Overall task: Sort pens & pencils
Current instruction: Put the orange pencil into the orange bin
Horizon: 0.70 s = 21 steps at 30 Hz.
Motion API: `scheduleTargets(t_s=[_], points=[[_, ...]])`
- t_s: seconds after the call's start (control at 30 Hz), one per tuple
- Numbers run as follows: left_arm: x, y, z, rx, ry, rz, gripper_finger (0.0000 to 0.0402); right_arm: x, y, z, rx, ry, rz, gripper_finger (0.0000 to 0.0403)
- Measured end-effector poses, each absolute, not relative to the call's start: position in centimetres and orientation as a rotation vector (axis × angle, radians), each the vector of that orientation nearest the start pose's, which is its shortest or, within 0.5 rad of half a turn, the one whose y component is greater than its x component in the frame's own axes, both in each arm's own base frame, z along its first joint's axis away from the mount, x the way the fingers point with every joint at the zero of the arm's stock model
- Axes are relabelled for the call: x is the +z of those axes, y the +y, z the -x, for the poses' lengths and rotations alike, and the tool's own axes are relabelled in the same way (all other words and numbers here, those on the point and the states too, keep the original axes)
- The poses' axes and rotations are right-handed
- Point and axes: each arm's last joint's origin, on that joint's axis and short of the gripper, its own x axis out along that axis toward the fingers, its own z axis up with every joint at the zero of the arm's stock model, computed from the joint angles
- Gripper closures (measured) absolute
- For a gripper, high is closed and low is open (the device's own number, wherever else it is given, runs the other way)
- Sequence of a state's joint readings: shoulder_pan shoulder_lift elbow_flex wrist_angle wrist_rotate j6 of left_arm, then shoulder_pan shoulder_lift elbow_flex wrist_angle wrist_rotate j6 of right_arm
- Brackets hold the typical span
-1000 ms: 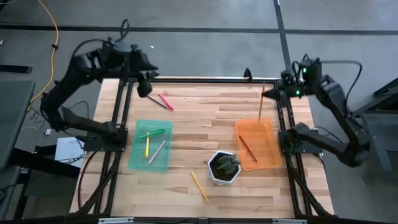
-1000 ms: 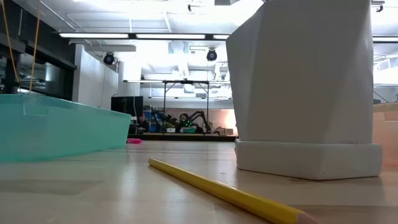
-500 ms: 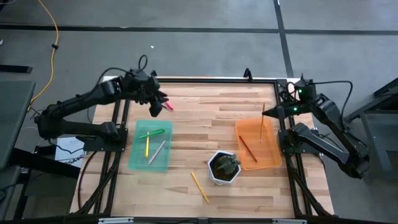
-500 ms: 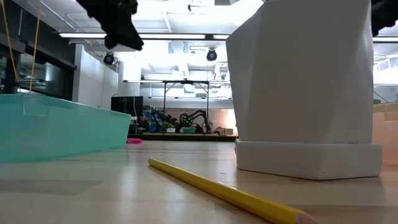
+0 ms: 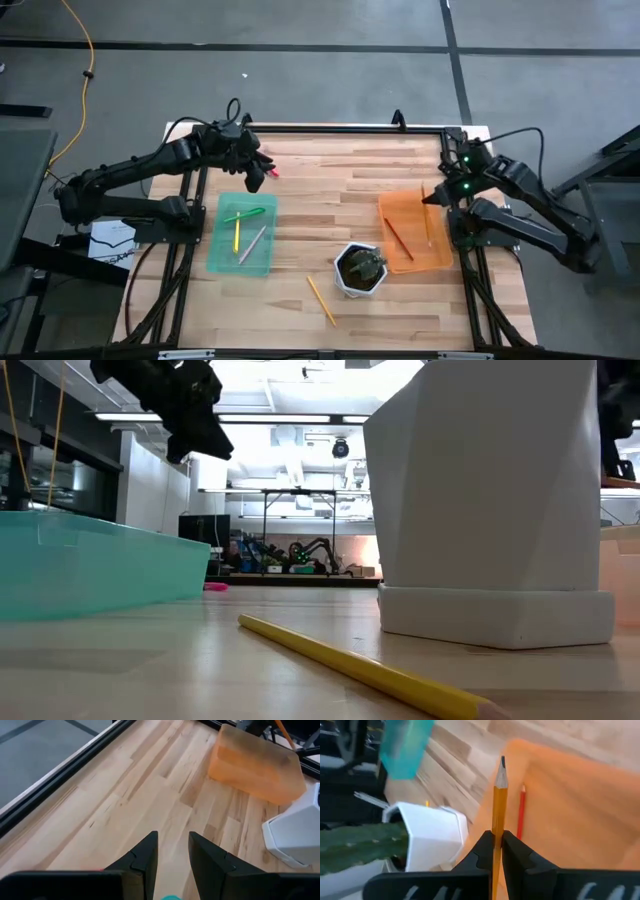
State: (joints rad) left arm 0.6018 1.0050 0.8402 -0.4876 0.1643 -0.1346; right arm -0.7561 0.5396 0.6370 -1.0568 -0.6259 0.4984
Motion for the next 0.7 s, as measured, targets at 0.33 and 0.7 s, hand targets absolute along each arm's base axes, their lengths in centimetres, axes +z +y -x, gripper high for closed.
scheduleTargets(t_s=[0.33,0.7], points=[[28.7,11.3,-17.3,0.477,0.587,0.354,0.0307,21.7,-4.4,-9.0,-0.320,0.817,-1.140,0.0401],[28.7,11.3,-17.3,0.477,0.588,0.355,0.0307,19.3,-4.3,-10.8,-0.326,0.879,-1.159,0.0401]])
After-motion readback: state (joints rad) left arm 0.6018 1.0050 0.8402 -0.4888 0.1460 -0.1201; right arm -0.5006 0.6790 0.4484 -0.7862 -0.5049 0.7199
